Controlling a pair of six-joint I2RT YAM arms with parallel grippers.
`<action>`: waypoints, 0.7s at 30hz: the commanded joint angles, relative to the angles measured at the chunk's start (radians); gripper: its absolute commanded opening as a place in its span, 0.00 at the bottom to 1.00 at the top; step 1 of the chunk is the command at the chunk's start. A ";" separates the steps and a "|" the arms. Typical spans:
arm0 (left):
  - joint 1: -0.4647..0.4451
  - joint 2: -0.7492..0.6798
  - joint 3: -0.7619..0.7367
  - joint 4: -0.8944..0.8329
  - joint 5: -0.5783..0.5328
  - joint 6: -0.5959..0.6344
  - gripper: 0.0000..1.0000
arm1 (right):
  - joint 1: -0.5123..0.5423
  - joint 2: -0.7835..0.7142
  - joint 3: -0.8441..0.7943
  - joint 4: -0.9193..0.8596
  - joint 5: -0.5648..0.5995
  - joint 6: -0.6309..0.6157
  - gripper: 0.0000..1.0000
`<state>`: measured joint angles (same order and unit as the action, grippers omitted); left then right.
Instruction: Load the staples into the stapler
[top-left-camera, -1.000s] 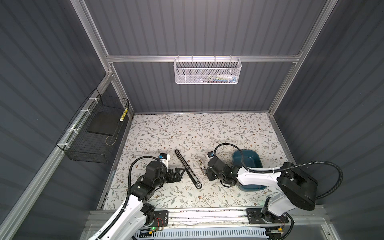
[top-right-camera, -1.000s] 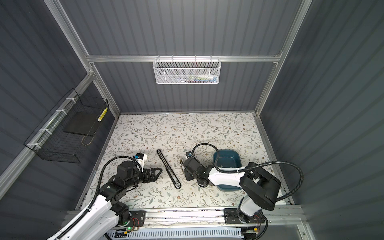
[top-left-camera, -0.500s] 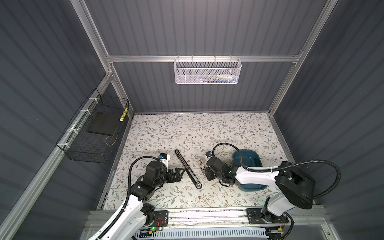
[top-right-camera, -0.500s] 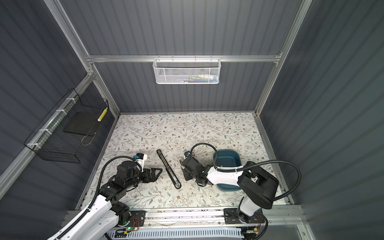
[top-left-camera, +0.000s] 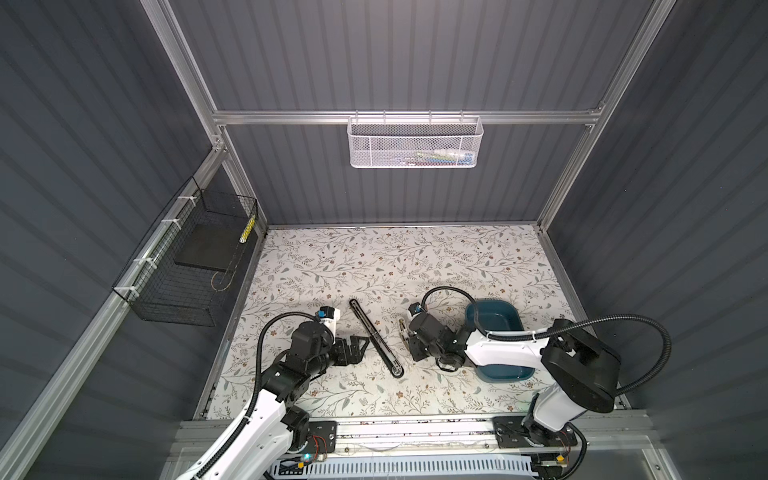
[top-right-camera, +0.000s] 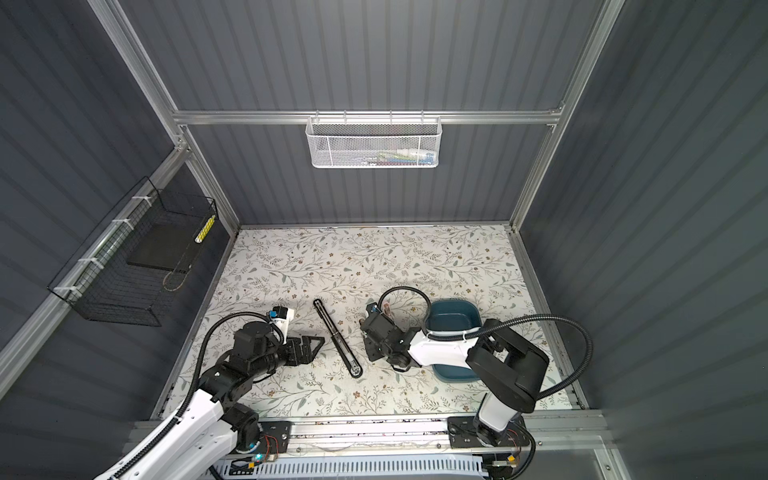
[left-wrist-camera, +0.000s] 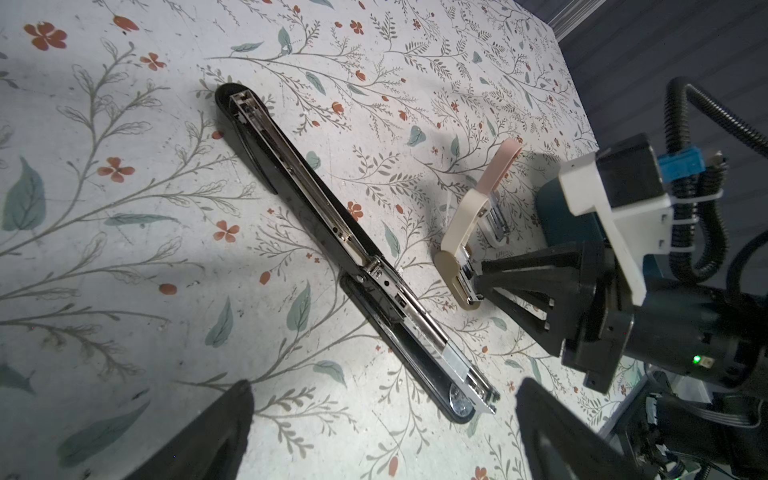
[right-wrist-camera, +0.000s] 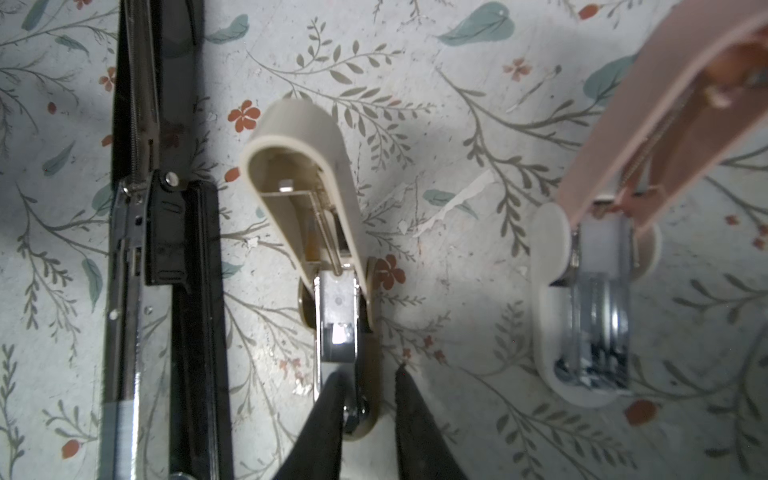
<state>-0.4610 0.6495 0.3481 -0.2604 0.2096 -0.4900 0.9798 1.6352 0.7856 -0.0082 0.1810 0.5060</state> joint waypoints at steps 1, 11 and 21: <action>0.004 -0.015 -0.017 -0.001 0.002 0.005 0.99 | 0.003 0.019 0.041 -0.058 0.017 0.007 0.25; 0.004 -0.018 -0.018 0.001 0.009 0.006 0.99 | 0.005 0.015 0.053 -0.090 0.034 0.016 0.26; 0.004 -0.021 -0.020 0.001 0.011 0.005 0.99 | 0.005 0.094 0.112 -0.138 0.041 0.033 0.23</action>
<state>-0.4610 0.6411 0.3462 -0.2604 0.2104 -0.4896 0.9806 1.7096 0.8902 -0.0830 0.2092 0.5240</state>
